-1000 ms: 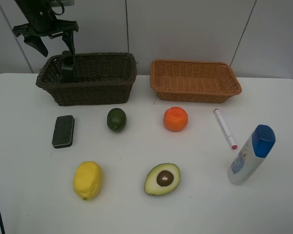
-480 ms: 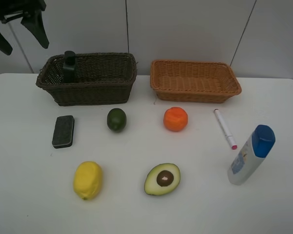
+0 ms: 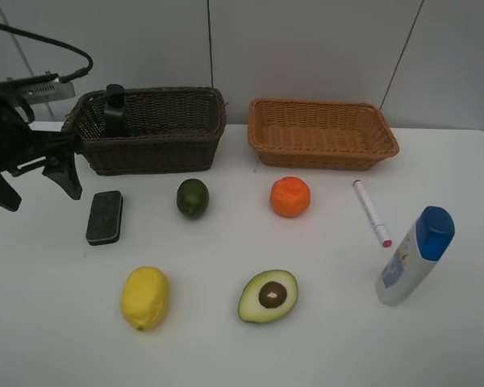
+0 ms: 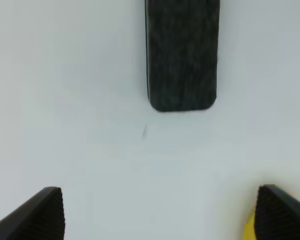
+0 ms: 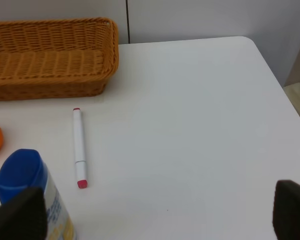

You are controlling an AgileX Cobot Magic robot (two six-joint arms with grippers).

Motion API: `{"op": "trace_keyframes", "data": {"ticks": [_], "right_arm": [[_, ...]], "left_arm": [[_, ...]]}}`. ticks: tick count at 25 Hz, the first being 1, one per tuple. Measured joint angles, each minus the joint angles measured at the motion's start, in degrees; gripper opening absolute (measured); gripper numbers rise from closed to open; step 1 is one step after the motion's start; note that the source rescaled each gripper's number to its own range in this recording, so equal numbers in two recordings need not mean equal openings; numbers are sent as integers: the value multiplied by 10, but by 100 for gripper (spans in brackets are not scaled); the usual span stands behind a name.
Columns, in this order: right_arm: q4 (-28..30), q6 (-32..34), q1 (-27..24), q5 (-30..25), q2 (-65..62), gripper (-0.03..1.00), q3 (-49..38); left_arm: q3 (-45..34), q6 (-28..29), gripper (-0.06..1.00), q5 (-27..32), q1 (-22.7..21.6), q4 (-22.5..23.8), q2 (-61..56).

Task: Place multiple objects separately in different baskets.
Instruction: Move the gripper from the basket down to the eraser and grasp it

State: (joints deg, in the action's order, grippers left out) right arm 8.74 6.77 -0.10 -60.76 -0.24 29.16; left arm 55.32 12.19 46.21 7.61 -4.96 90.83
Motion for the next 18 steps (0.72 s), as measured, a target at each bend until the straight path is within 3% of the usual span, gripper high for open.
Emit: {"op": "trace_keyframes", "data": {"ticks": [9, 18], "right_arm": [[0, 0, 0, 0, 0, 99, 0], [0, 0, 0, 0, 0, 99, 0]], "left_arm": [[5, 11, 94, -113, 18, -4, 133], [96, 12, 94, -111, 18, -4, 247]]}}
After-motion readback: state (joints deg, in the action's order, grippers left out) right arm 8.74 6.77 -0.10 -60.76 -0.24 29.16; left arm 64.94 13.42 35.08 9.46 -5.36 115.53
